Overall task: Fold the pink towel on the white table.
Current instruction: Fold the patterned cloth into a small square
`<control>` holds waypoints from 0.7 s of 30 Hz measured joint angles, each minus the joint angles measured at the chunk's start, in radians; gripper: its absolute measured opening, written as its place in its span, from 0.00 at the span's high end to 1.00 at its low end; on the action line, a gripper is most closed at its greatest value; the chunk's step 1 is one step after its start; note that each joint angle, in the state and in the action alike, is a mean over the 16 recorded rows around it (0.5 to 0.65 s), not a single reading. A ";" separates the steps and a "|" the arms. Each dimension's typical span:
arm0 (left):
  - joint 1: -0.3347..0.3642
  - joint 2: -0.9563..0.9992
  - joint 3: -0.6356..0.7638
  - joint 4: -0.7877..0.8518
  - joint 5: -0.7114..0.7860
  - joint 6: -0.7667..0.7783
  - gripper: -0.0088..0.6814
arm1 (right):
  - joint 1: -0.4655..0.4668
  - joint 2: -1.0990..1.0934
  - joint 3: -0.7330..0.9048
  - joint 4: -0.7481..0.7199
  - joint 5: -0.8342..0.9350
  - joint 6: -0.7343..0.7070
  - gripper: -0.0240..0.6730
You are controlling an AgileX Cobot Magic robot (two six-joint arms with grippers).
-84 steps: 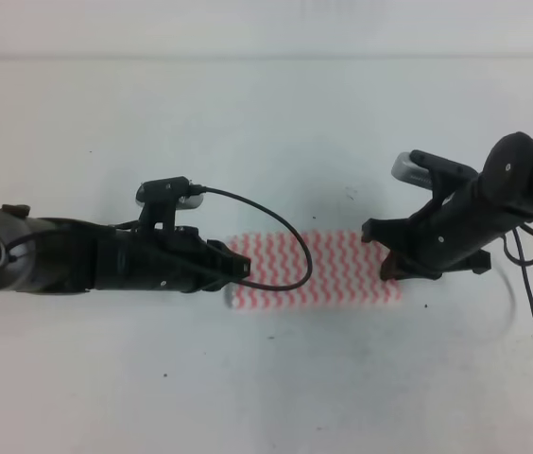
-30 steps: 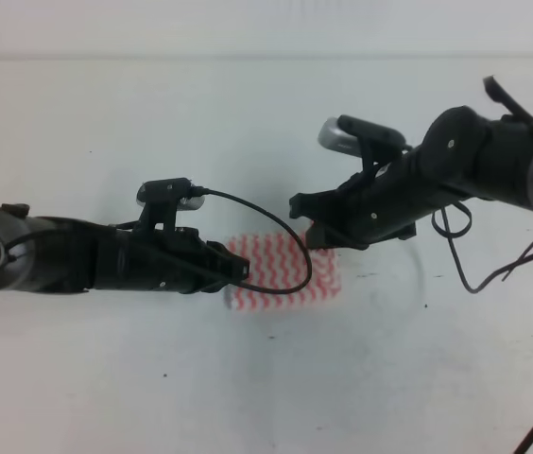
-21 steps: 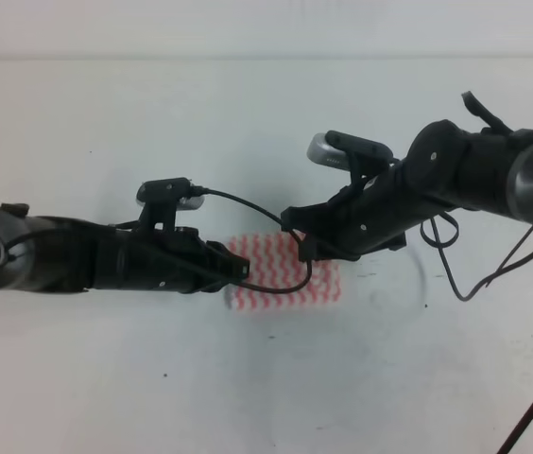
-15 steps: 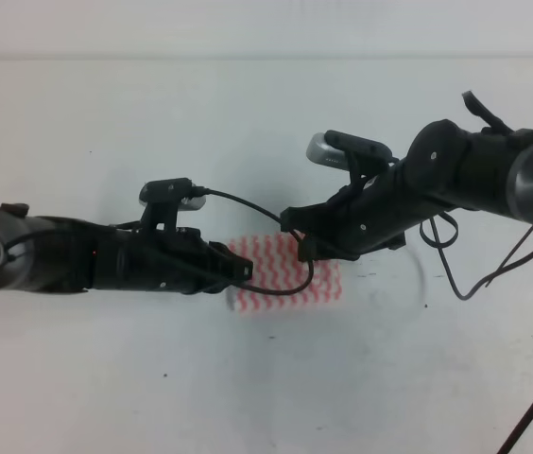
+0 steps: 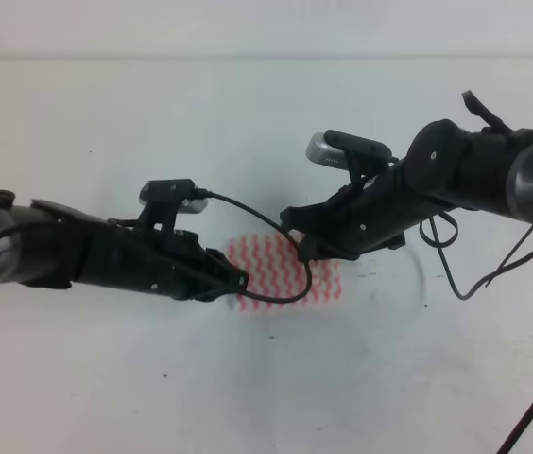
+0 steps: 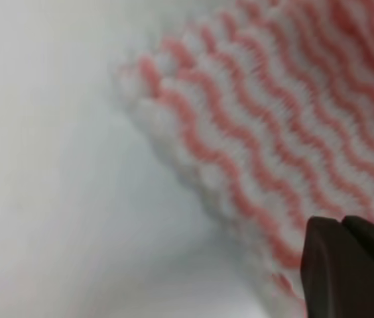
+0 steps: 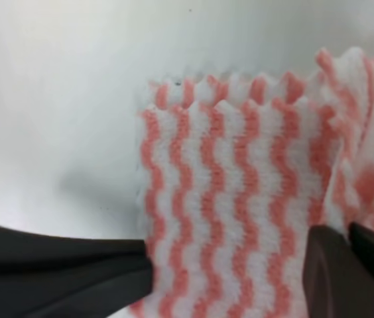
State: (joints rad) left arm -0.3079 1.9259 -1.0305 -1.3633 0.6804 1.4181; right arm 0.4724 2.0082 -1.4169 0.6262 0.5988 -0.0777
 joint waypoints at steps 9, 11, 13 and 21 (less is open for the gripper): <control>0.000 0.015 -0.009 0.028 0.008 -0.027 0.99 | 0.000 -0.002 0.000 0.001 0.000 -0.002 0.99; 0.000 0.007 -0.014 0.027 0.008 -0.023 0.99 | 0.000 -0.002 0.000 0.001 0.001 -0.002 0.99; 0.000 -0.003 -0.019 0.028 0.006 -0.020 0.99 | 0.000 -0.002 0.000 0.001 0.001 -0.002 0.99; 0.000 -0.025 -0.037 0.028 -0.016 -0.001 0.99 | 0.000 0.000 0.000 0.000 0.004 -0.002 0.99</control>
State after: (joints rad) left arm -0.3080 1.9011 -1.0678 -1.3348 0.6649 1.4173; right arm 0.4724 2.0082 -1.4169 0.6262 0.6029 -0.0799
